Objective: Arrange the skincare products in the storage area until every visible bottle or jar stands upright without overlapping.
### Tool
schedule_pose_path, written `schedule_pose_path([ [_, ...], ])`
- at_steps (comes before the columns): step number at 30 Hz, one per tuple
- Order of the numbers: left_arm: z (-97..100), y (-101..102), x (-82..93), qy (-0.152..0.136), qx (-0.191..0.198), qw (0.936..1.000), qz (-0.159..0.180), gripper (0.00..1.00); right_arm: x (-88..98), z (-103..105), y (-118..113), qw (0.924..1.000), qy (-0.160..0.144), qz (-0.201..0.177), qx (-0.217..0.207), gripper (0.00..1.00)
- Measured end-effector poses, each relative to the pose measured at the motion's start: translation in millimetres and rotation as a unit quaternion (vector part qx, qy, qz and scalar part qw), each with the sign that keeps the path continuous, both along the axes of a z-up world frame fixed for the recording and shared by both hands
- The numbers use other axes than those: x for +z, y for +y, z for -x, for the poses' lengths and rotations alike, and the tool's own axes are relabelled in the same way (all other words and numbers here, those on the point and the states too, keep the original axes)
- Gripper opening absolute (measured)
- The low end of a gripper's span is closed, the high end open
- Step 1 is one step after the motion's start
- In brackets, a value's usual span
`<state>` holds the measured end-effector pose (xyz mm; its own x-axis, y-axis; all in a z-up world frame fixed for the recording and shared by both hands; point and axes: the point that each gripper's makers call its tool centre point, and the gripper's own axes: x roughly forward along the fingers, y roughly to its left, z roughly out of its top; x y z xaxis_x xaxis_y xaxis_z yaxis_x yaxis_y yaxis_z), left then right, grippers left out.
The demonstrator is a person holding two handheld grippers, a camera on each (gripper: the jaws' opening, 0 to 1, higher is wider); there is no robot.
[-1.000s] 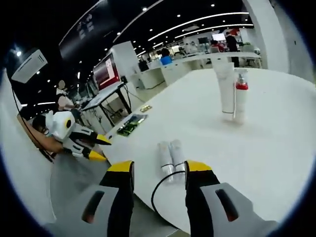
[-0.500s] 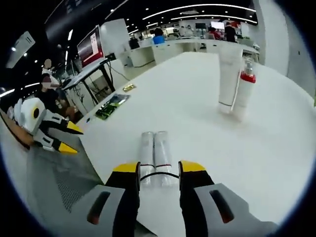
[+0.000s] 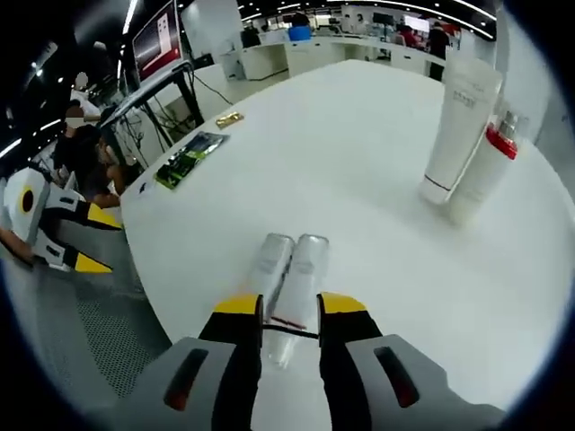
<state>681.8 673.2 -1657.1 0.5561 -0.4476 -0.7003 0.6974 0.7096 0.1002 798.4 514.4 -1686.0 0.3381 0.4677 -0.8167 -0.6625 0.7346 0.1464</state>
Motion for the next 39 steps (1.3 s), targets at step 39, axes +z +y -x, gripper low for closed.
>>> schedule_pose_path([
  [39, -2.9, 0.4, 4.3, -0.01, 0.002, 0.9999, 0.005, 0.29, -0.2, -45.3, 35.8, 0.9971, -0.06, -0.002, 0.047, 0.16],
])
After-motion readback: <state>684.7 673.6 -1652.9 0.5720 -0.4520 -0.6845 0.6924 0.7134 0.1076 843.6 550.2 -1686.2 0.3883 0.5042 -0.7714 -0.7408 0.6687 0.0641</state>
